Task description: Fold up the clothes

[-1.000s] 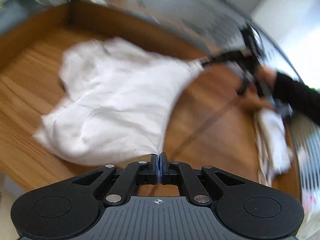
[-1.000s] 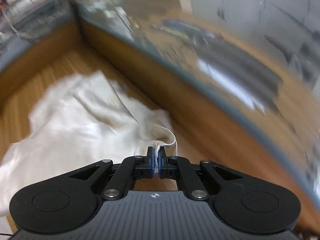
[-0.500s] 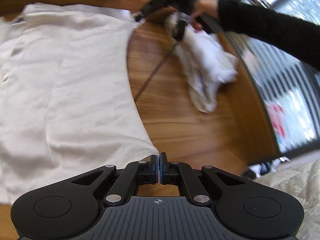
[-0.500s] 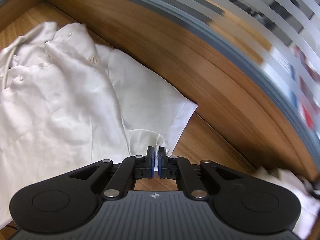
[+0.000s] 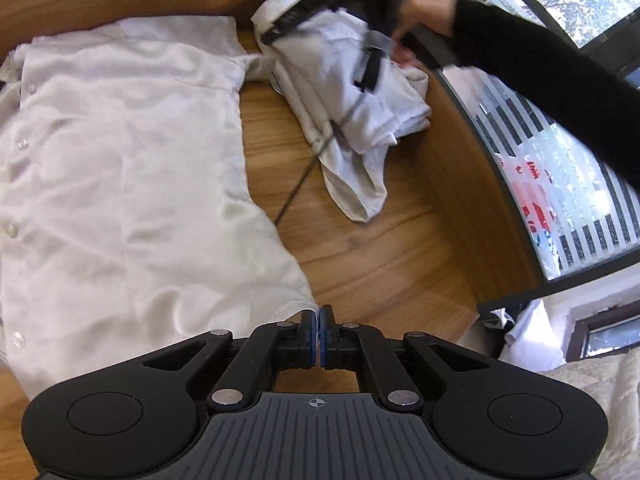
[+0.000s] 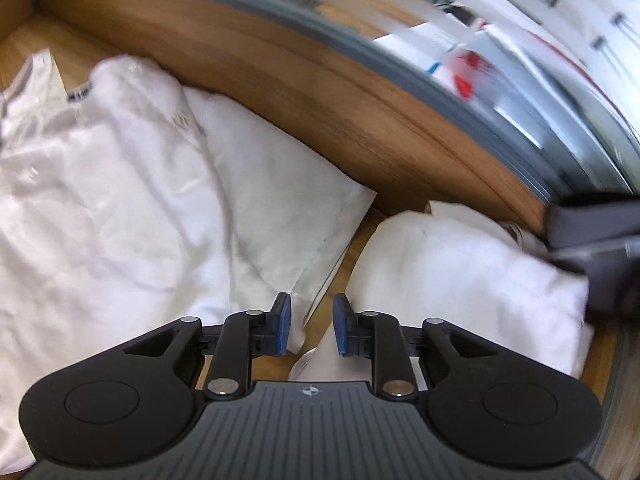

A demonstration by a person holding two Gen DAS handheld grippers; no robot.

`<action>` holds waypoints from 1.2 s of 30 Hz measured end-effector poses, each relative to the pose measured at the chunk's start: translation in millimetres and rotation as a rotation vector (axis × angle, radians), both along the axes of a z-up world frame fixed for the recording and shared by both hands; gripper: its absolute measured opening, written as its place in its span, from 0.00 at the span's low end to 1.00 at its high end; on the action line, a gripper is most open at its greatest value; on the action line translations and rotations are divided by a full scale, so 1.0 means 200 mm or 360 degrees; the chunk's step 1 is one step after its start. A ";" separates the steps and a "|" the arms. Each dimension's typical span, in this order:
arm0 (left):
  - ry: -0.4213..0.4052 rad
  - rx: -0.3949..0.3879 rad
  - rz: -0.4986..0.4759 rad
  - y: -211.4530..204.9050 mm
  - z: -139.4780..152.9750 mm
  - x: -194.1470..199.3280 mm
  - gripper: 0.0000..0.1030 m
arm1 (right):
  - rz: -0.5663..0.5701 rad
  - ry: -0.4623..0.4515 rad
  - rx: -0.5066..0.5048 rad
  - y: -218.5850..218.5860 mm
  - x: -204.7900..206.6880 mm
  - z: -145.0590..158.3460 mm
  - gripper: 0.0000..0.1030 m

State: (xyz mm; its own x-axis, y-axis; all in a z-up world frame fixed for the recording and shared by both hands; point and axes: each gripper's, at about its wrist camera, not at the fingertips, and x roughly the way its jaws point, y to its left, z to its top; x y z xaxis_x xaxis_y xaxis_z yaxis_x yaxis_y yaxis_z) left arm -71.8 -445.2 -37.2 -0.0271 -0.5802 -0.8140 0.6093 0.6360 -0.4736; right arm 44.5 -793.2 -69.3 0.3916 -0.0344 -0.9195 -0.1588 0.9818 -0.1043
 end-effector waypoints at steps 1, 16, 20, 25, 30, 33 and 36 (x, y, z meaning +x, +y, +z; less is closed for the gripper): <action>-0.0004 0.0011 -0.0005 0.00 0.01 0.02 0.04 | -0.0002 -0.0011 0.0015 0.00 -0.04 0.03 0.32; 0.0016 0.0001 -0.0196 -0.18 -0.12 0.04 0.05 | -0.0121 -0.0101 0.0380 0.36 -0.93 0.41 0.39; 0.0027 0.0018 -0.0335 -0.24 -0.19 -0.02 0.23 | -0.0282 -0.0136 0.0370 0.43 -1.10 0.41 0.41; -0.0001 0.0000 -0.0430 -0.18 -0.19 -0.08 0.47 | -0.0458 -0.0214 0.0372 0.55 -1.25 0.42 0.45; -0.0072 -0.0004 -0.0401 0.06 -0.12 -0.01 0.54 | -0.0582 -0.0283 0.0415 0.72 -1.31 0.40 0.46; -0.0139 0.0019 -0.0355 0.24 -0.08 0.06 0.56 | -0.0637 -0.0306 0.0429 0.86 -1.29 0.38 0.47; -0.0227 0.0040 -0.0278 0.46 -0.04 0.15 0.62 | -0.0690 -0.0340 0.0454 1.02 -1.25 0.36 0.47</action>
